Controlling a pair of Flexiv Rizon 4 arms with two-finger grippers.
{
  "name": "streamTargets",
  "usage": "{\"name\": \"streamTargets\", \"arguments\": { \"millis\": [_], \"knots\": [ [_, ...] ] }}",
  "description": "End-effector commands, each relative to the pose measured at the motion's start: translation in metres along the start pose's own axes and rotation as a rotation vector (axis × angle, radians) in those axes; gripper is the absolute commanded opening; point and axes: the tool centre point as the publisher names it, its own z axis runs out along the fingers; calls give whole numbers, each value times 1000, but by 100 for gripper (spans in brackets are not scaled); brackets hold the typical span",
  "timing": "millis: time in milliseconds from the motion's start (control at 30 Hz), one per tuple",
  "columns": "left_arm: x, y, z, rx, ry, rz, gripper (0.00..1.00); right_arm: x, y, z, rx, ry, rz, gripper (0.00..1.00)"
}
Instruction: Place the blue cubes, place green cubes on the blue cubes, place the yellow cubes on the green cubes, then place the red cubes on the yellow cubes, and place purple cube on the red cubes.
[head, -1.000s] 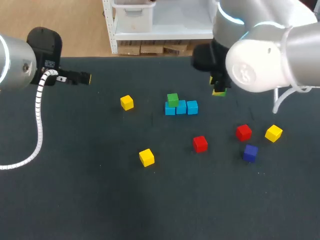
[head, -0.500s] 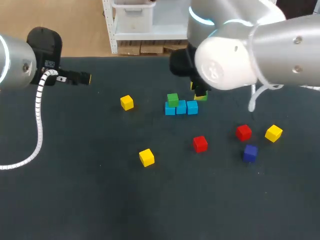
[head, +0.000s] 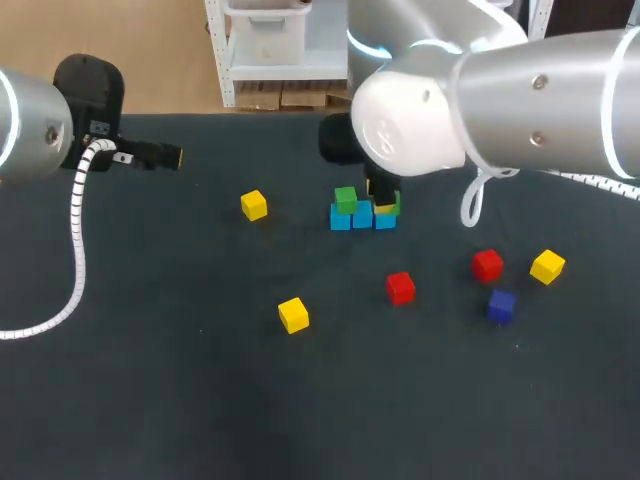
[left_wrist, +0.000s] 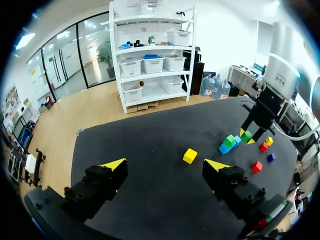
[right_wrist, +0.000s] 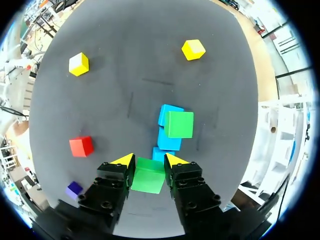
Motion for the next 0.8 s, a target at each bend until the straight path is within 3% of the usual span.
{"name": "streamTargets", "arguments": {
  "millis": [33, 800],
  "knots": [
    [0, 1, 0, 5, 0, 1, 100, -1, -6, 1, -19, -6, -1, 0],
    [0, 1, 0, 5, 0, 1, 100, -8, -24, 20, -43, 18, 51, 0]
  ]
}}
